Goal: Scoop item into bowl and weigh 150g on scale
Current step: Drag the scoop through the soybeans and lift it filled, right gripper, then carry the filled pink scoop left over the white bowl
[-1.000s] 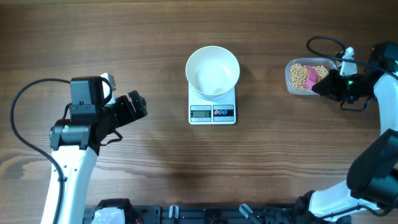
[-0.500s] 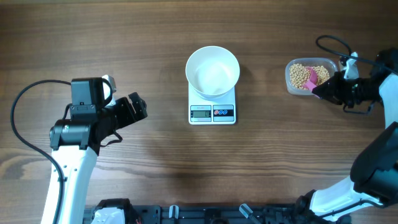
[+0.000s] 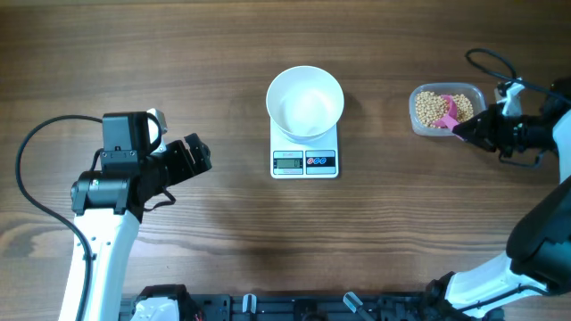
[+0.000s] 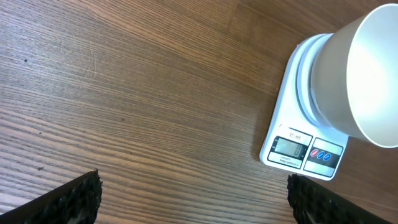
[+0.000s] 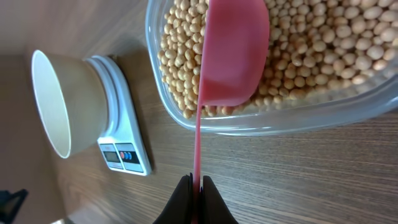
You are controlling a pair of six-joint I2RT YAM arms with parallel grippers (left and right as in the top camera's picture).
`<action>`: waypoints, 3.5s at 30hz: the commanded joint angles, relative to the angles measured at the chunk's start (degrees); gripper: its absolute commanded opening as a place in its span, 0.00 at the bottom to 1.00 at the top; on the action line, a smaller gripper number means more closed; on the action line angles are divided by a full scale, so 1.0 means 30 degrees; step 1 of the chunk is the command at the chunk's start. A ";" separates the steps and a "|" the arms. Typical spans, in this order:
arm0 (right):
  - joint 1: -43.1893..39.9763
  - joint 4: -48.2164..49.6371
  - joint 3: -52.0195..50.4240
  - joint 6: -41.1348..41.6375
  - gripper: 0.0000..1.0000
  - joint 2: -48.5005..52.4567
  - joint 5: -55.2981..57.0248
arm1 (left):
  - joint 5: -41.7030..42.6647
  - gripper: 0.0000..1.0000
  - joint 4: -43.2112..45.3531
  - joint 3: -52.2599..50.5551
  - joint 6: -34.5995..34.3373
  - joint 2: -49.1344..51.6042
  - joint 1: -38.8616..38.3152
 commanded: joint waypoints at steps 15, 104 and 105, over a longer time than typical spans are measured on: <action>-0.1450 -0.0153 -0.0211 -0.0889 0.04 0.0823 -0.3140 | 0.0240 1.00 -0.0066 -0.0080 -0.0117 0.0073 0.0102; -0.2521 -1.0134 -0.0189 -1.1300 0.04 0.0772 -1.1285 | 0.0226 1.00 -0.0219 -0.0080 -0.0109 0.0073 0.0102; -0.2426 -1.0440 -0.0175 -1.1657 0.04 0.0772 -1.1409 | 0.0226 1.00 -0.0219 -0.0080 -0.0109 0.0073 0.0102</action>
